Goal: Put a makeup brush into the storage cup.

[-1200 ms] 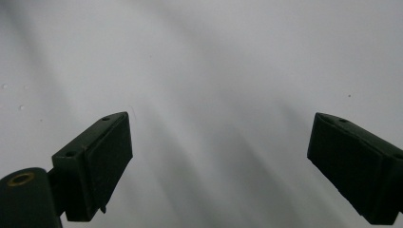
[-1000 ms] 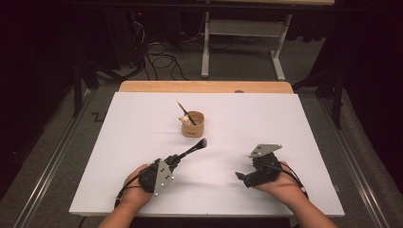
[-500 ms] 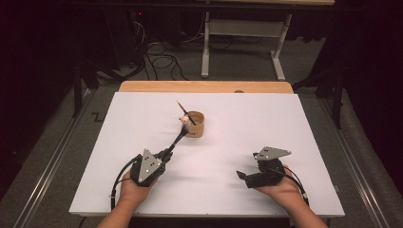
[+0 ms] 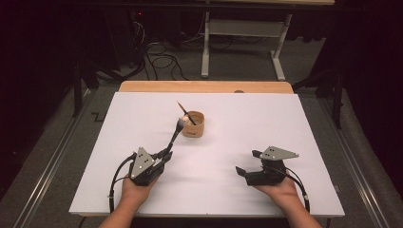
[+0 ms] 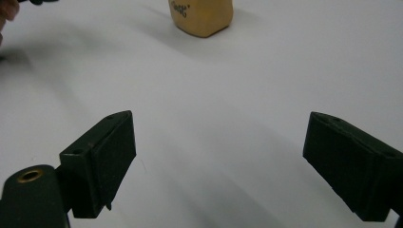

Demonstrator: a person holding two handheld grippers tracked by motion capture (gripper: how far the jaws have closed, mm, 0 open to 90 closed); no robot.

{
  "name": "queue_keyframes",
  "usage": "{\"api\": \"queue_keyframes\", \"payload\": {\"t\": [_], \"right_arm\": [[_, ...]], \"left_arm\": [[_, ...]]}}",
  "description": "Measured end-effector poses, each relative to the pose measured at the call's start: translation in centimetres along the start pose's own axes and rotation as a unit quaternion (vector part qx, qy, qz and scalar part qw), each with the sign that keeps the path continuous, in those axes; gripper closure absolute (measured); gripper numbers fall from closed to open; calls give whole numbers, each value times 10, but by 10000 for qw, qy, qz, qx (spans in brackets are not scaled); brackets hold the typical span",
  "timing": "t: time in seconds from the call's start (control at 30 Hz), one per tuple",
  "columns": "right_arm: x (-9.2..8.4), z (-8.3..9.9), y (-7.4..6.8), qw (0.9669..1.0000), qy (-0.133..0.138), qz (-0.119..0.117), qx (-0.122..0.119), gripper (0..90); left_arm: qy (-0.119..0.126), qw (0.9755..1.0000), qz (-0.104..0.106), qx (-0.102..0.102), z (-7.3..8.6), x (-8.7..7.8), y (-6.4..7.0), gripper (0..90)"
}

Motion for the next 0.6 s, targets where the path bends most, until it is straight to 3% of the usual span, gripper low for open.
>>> {"api": "queue_keyframes", "payload": {"t": [0.2, 0.6], "right_arm": [[1, -7, -5, 9992, 382, -113, 20, 123], [13, -26, -18, 9953, 878, -391, -95, 118]], "left_arm": [[44, 9997, 143, -179, -2, -1, 5, 792], [156, 9988, 277, -365, -5, 4, 12, 792]]}}
Point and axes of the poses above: each handheld gripper's, and its own axes: x roughly forward along the jaws, z roughly out of its underside, y roughly to its right, the point moved 4 cm from there along x, roughly forward along the jaws, and after that the axes turned 13 degrees about -z, right-handed, at the moved point
